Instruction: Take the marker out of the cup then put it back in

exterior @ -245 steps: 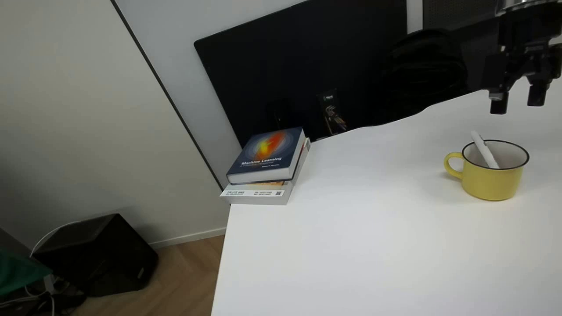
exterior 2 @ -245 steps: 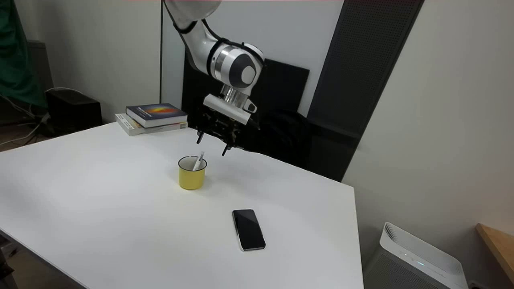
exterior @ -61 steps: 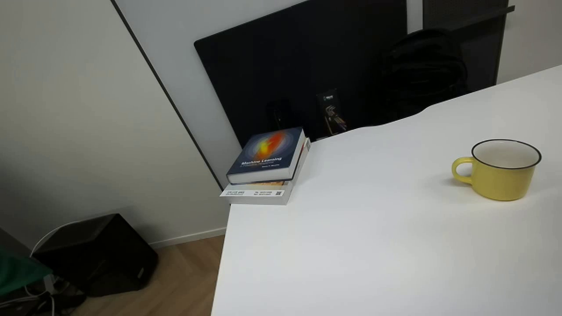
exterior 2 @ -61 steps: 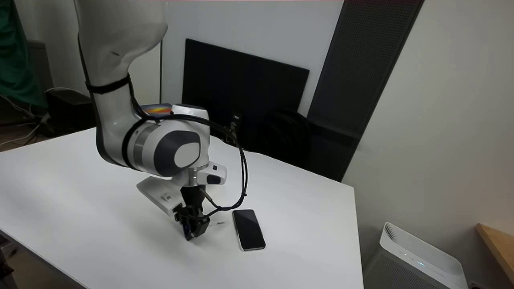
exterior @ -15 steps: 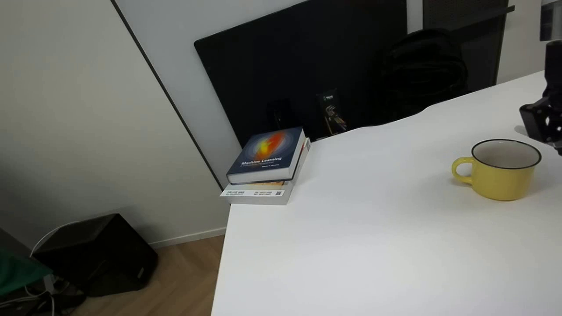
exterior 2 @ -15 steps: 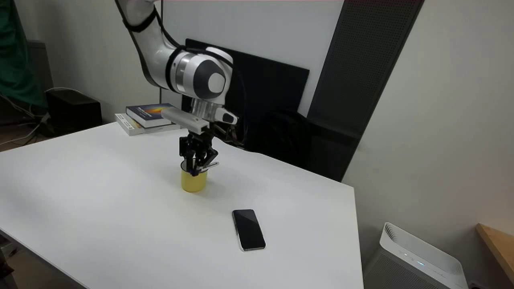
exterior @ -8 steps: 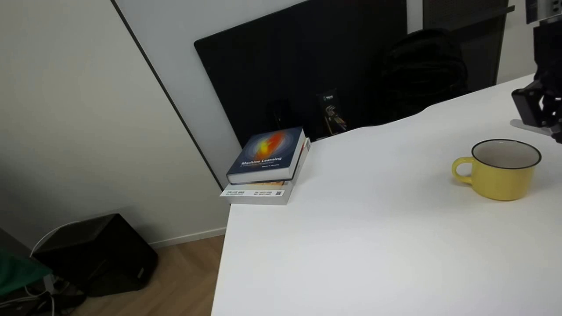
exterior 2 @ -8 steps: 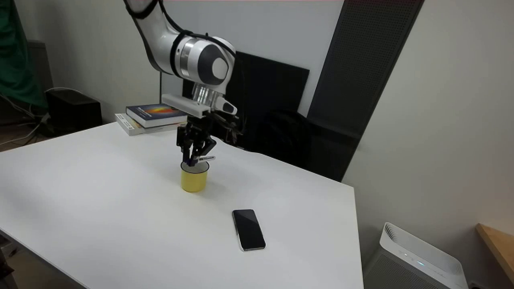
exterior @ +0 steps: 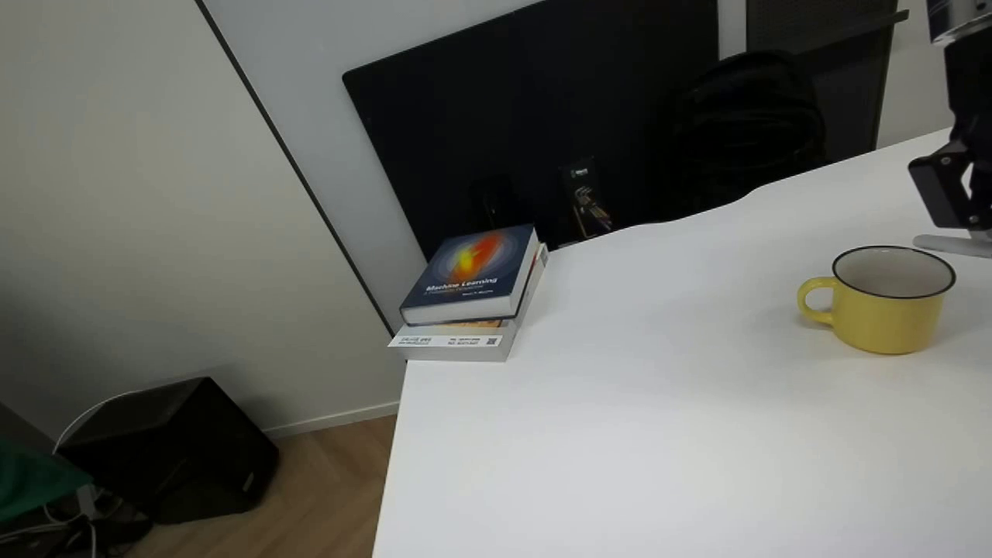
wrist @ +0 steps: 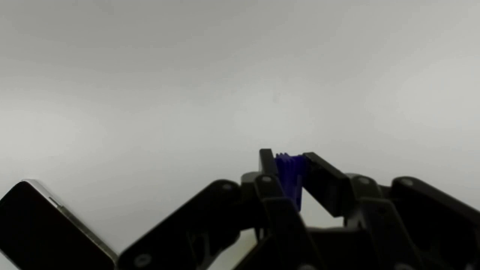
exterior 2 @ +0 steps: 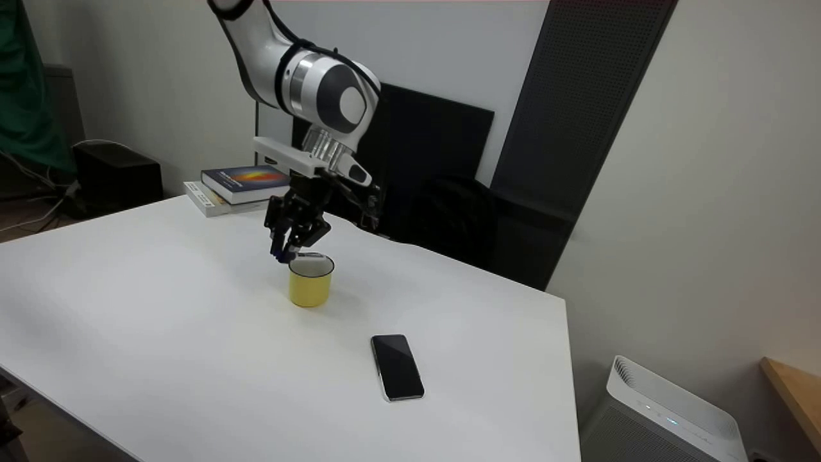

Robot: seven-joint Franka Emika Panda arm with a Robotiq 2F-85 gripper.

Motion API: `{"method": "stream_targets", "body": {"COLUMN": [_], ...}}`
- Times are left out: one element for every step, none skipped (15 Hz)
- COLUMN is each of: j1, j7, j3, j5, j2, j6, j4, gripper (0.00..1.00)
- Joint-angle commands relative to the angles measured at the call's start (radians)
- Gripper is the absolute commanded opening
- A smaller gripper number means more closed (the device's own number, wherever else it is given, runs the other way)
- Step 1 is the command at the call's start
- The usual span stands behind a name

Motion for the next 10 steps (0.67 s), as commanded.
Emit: {"method": "stream_targets", "body": {"j1": [-0.02,-0.024,-0.027,-0.032,-0.036,-0.04,-0.045,-0.05,-0.055,-0.059], "j7": [-0.021,-0.028,-0.036,-0.043,-0.046,-0.05,-0.052,-0.051,-0.05,-0.047], "j3": [0.022,0.025,0.028,0.029,0.029,0.029,0.028,0.027,0.027,0.026], "j5": [0.055,0.07,0.083,0.097,0.109,0.119,0.127,0.134,0.141,0.145], "j2": [0.042,0.056,0.07,0.093,0.113,0.134,0.159,0.182,0.206,0.231], "j6": [-0.055,-0.059,-0.061,-0.074,-0.084,-0.098,-0.113,-0.126,-0.138,-0.153], "j4": [0.066,0.081,0.096,0.122,0.145,0.169,0.201,0.229,0.261,0.295], "gripper": [0.06,0.06,0.06,0.06,0.06,0.06,0.06,0.06,0.06,0.06]}}
